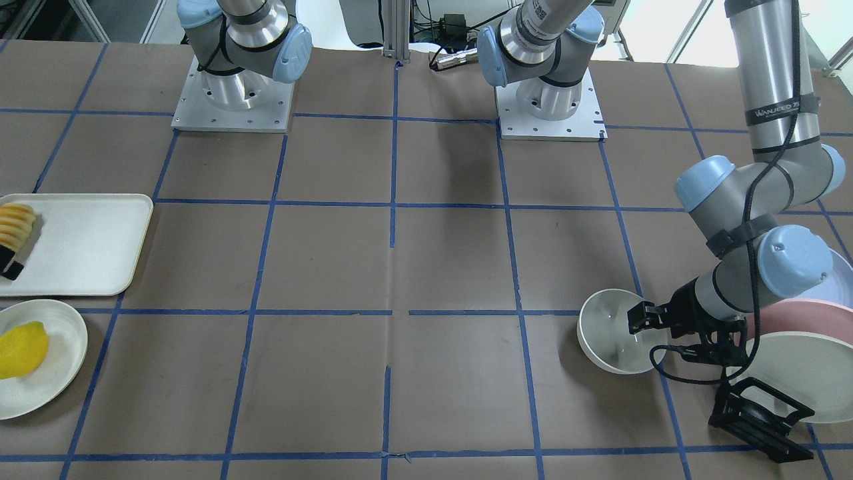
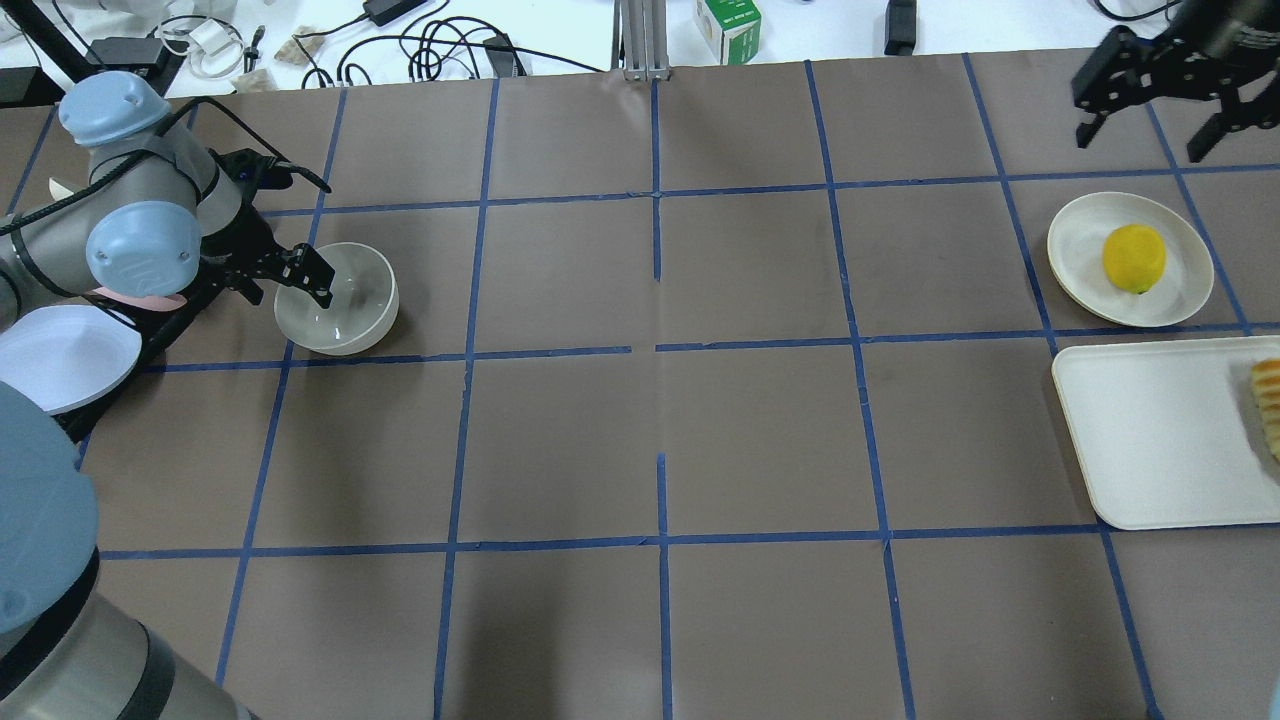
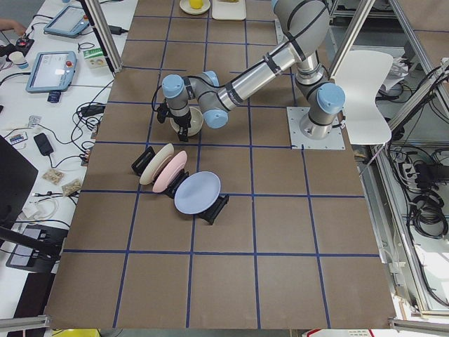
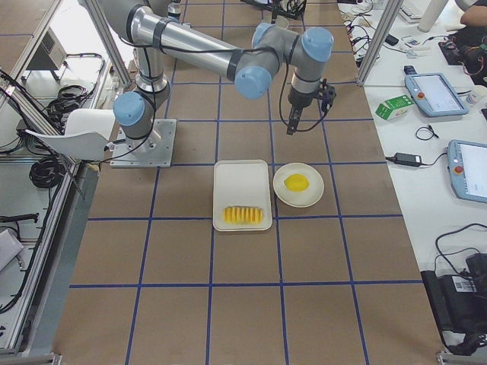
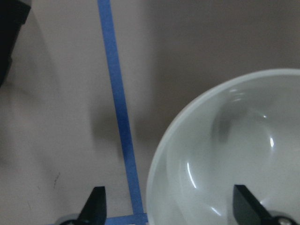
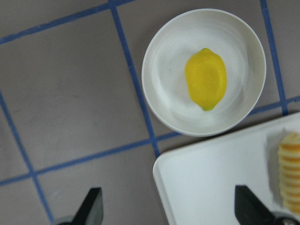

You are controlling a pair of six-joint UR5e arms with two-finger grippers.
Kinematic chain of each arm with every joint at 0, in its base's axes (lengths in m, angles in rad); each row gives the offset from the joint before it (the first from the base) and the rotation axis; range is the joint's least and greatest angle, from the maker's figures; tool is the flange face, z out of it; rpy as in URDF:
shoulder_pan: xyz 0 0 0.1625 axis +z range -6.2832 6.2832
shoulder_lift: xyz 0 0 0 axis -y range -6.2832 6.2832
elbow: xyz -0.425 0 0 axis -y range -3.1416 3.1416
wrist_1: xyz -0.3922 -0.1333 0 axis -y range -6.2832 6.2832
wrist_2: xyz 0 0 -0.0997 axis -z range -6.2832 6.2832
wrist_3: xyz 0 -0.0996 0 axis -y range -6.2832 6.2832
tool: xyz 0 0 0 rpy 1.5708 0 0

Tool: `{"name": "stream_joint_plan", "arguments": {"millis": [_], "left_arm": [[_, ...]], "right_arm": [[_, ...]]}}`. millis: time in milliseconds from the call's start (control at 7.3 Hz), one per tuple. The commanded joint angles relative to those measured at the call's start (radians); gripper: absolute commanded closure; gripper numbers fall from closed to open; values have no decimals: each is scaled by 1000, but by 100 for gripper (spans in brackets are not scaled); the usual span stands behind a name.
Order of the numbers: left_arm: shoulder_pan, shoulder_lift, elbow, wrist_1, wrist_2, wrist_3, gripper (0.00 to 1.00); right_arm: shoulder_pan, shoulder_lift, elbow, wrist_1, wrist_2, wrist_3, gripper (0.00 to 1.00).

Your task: Place bowl and put lemon in it

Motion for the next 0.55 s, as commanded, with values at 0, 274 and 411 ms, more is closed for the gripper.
{"name": "stream_joint_plan", "arguments": {"millis": [0, 274, 411], "left_arm": [[2, -2, 1, -8, -34, -1, 99], [2, 4, 3, -13, -43, -4, 100], [-13, 22, 30, -63, -45, -26, 100]], "right_arm": [[-40, 179, 2, -240, -4, -164, 0], [-57, 293, 2, -277, -13, -177, 0], [-57, 301, 4, -294, -18, -179, 0]]}}
